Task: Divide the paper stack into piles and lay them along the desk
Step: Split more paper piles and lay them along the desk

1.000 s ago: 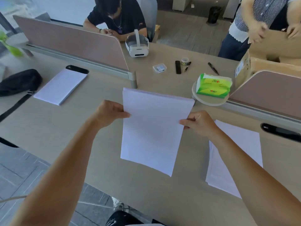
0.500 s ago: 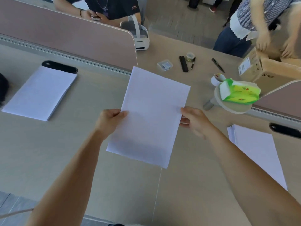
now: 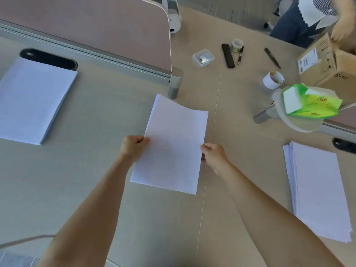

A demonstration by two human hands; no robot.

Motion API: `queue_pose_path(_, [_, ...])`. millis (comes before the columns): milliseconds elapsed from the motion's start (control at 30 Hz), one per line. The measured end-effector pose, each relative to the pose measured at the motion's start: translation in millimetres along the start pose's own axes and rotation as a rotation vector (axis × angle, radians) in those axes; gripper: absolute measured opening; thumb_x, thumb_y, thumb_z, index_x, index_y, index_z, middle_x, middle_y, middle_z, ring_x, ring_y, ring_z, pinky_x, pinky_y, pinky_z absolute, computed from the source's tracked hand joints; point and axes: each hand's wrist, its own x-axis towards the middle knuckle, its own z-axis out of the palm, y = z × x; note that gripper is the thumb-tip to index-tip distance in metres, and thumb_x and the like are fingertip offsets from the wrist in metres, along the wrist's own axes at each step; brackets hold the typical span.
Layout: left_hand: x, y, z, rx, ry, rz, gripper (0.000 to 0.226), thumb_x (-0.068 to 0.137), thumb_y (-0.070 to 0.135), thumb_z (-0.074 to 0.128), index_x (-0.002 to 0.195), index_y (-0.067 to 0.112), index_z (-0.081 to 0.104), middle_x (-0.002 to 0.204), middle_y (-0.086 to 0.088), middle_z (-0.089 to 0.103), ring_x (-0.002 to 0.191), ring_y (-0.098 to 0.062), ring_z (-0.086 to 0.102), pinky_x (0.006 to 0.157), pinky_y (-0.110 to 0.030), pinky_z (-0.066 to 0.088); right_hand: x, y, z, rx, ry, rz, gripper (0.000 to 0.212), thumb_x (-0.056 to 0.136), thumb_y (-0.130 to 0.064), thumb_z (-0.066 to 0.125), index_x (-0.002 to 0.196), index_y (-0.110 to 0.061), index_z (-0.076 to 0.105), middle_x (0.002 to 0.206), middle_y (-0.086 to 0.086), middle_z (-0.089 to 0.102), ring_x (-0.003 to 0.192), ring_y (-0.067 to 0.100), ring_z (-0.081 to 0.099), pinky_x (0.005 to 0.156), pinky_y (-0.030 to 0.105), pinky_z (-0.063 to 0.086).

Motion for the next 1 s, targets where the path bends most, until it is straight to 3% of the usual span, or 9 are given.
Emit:
queue_pose_path(67, [7.0,-5.0,5.0,0.056,0.008,-0.018,0.044,0.087,0.019,0.061,0.056,0.020,0.031,0.054,0.006,0.023,0.052,-0.017,0.020,0.052,-0.029,0.014,13.7,5.8,1.6,-0.075,-0.004,0.008,0.031,0.086,-0.023,0.055,0.085,0.006,0.063,0.093,0.028,0.070,0.069,0.022,0.061,0.071,0.041,0.060])
queue_pose_path(133, [12.0,-9.3,8.8,0.129,0.032,-0.031,0.049,0.088,0.020,0.060,0.055,0.020,0.024,0.053,0.006,0.023,0.053,-0.018,0.020,0.051,-0.029,0.014,25.9,12.7,2.5,-0.125,-0.017,0.020,0.037,0.081,-0.029,0.054,0.088,0.006,0.061,0.077,0.020,0.064,0.067,0.019,0.055,0.077,0.051,0.058])
queue_pose_path(267, [13.5,-8.9,16.9,0.265,0.069,-0.031,0.050,0.090,0.024,0.058,0.055,0.018,0.023,0.053,0.003,0.025,0.052,-0.020,0.023,0.048,-0.029,0.017,31.2,14.2,5.6,-0.121,0.038,0.026,0.030,0.085,-0.023,0.054,0.088,0.005,0.065,0.073,0.010,0.059,0.064,0.021,0.051,0.063,0.037,0.049])
queue_pose_path(400, [12.1,-4.7,22.3,0.340,0.086,-0.001,0.049,0.093,0.025,0.055,0.054,0.016,0.025,0.051,0.001,0.027,0.052,-0.022,0.028,0.046,-0.030,0.019,34.2,14.3,1.6,-0.071,0.057,0.031,0.022,0.091,-0.015,0.056,0.086,0.000,0.071,0.084,0.012,0.073,0.071,0.028,0.069,0.078,0.041,0.062])
queue_pose_path(467, [11.8,-0.4,23.1,0.378,0.097,0.006,0.048,0.094,0.026,0.053,0.055,0.016,0.028,0.051,0.000,0.030,0.054,-0.024,0.033,0.045,-0.031,0.022,34.9,13.4,0.5,-0.066,0.046,0.033,0.020,0.090,-0.016,0.057,0.085,-0.003,0.072,0.089,0.012,0.076,0.080,0.030,0.074,0.079,0.042,0.062])
queue_pose_path(567, [10.5,7.9,21.8,0.460,0.113,0.008,0.046,0.096,0.033,0.051,0.057,0.014,0.035,0.055,-0.002,0.041,0.066,-0.033,0.048,0.054,-0.032,0.031,34.8,10.6,-1.6,-0.089,0.036,0.009,0.018,0.089,-0.014,0.057,0.083,-0.007,0.072,0.085,0.010,0.077,0.077,0.025,0.076,0.078,0.041,0.062])
queue_pose_path(733, [3.5,12.1,22.7,0.551,0.166,-0.055,0.046,0.094,0.049,0.048,0.073,0.009,0.053,0.080,-0.012,0.062,0.092,-0.035,0.061,0.071,-0.034,0.043,31.2,11.5,-15.0,-0.019,0.061,-0.008,0.017,0.092,-0.013,0.056,0.085,-0.010,0.071,0.084,0.007,0.075,0.080,0.020,0.074,0.077,0.030,0.061])
queue_pose_path(833, [-10.7,15.6,31.1,0.598,0.248,-0.091,0.054,0.094,0.050,0.047,0.101,-0.001,0.061,0.106,-0.021,0.063,0.108,-0.038,0.056,0.087,-0.039,0.044,27.9,19.2,-29.8,0.105,0.039,-0.011,0.013,0.093,-0.012,0.060,0.099,-0.004,0.068,0.090,0.009,0.071,0.083,0.020,0.072,0.078,0.029,0.059])
queue_pose_path(1000, [-52.1,45.4,82.1,0.621,0.310,-0.023,0.053,0.095,0.042,0.050,0.118,-0.004,0.058,0.117,-0.023,0.061,0.116,-0.039,0.053,0.096,-0.041,0.042,7.3,37.0,-73.0,0.217,-0.059,-0.081,0.014,0.095,-0.010,0.059,0.082,-0.009,0.064,0.086,0.012,0.067,0.081,0.023,0.067,0.079,0.030,0.059])
